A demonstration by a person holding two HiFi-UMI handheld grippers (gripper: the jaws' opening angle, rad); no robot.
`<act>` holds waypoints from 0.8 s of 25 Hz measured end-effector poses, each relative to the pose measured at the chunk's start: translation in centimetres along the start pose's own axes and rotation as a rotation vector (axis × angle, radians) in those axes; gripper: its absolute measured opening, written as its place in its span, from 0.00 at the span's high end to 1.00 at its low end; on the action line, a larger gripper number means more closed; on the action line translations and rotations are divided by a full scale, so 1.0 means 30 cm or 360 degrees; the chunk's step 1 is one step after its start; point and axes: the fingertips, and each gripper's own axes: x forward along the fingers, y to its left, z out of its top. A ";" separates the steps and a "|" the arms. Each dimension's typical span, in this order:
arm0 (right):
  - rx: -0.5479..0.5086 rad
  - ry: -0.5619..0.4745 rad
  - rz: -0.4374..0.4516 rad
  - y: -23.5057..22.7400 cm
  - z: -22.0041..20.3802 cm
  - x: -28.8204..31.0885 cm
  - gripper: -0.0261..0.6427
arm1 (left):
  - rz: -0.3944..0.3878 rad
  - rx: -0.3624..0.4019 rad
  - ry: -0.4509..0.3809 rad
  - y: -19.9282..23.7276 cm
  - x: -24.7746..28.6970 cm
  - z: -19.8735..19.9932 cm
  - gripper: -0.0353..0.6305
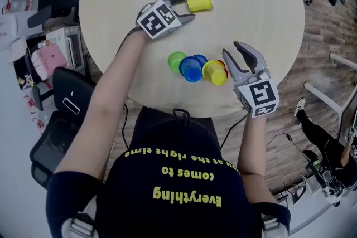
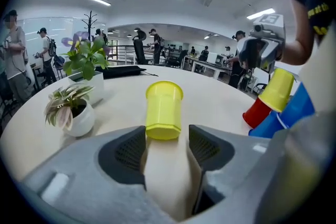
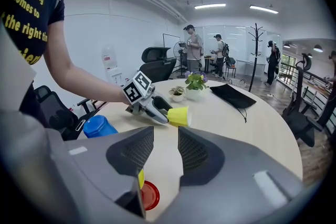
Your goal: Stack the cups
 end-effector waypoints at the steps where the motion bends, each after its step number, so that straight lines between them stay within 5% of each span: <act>1: 0.0001 0.0001 0.0000 0.001 0.000 0.001 0.72 | 0.0022 -0.0002 0.0002 0.004 0.005 0.002 0.55; 6: -0.0002 0.0002 0.0000 0.006 0.004 0.001 0.72 | 0.0132 -0.0056 -0.0002 0.036 0.019 0.017 0.62; 20: -0.0087 -0.0121 0.0056 -0.018 0.109 0.086 0.73 | 0.0116 -0.0124 0.0011 -0.087 -0.175 0.000 0.62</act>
